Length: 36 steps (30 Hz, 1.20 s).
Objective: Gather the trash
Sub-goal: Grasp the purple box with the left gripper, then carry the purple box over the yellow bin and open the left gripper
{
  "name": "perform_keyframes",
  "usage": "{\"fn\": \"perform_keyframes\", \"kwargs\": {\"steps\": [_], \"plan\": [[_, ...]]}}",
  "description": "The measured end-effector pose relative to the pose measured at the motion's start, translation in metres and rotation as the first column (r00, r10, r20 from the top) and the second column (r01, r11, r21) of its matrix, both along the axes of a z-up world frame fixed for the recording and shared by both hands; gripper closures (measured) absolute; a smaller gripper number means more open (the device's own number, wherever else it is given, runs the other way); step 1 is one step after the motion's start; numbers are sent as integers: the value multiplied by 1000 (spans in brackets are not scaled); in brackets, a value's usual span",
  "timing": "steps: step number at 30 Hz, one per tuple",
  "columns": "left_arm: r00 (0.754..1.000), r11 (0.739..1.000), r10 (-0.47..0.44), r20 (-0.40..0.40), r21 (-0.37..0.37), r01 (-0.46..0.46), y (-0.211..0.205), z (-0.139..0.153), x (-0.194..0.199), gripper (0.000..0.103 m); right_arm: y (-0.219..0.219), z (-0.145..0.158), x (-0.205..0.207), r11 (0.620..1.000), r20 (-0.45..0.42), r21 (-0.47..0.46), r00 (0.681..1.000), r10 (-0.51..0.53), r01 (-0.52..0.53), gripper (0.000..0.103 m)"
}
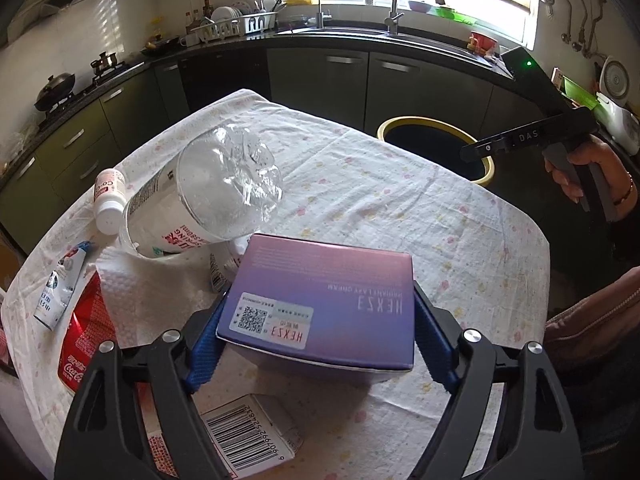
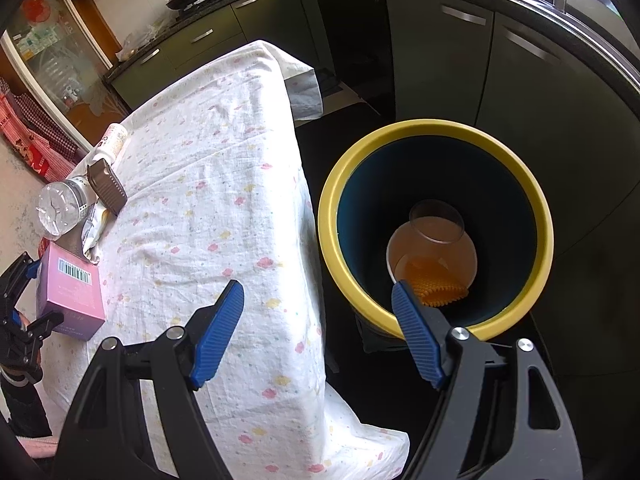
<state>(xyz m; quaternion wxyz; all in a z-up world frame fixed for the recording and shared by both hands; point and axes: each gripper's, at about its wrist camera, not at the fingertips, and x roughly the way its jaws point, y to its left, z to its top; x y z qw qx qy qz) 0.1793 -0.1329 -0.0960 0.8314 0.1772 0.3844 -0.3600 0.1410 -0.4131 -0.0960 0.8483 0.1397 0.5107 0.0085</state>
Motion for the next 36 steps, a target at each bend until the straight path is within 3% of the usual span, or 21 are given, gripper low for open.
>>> {"fn": "perform_keyframes", "kwargs": {"steps": [7, 17, 26, 36], "plan": [[1000, 1000, 4, -4, 1, -4, -1, 6, -10, 24, 1, -2, -3, 1000, -1, 15, 1000, 8, -7, 30], [995, 993, -81, 52, -76, 85, -44, 49, -43, 24, -18, 12, -28, 999, 61, 17, 997, -46, 45, 30], [987, 975, -160, -27, -161, 154, -157, 58, -10, 24, -80, 13, -75, 978, 99, -12, 973, -206, 208, 30], [971, 969, -229, -68, -113, 221, -307, 19, 22, 24, -139, 2, -120, 940, 91, 13, 936, -341, 341, 30]]}}
